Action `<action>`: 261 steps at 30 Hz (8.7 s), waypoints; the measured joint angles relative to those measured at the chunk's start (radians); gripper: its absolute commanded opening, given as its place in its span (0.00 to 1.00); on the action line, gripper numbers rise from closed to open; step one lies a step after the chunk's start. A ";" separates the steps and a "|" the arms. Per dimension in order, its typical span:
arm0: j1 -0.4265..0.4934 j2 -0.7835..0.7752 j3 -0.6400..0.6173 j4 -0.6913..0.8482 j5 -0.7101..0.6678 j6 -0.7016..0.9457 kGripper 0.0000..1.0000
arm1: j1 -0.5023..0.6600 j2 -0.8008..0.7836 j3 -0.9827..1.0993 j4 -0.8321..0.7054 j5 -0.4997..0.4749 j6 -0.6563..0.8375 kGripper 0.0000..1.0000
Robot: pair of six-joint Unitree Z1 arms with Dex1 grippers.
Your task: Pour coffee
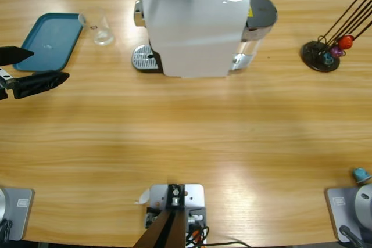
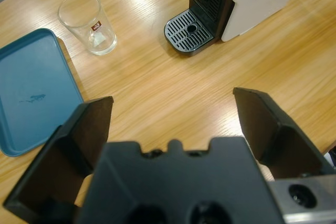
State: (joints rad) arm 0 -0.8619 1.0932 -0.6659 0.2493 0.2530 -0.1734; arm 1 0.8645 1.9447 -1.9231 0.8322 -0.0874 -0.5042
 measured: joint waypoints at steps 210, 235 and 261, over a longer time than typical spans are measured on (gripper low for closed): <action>-0.001 0.000 0.003 -0.001 -0.009 0.000 0.99 | 0.222 -0.051 0.528 -0.741 -0.470 0.478 0.00; -0.001 0.000 0.003 -0.001 -0.020 0.000 0.99 | 0.209 -0.100 0.603 -0.789 -0.288 0.466 0.31; 0.425 0.282 0.040 -0.354 -0.159 0.342 0.83 | -0.020 -0.877 1.035 -0.348 -0.049 0.585 1.00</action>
State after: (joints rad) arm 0 -0.4368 1.3753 -0.6254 -0.1043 0.0935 0.1691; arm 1 0.8447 1.0681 -0.8877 0.4839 -0.1366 0.0809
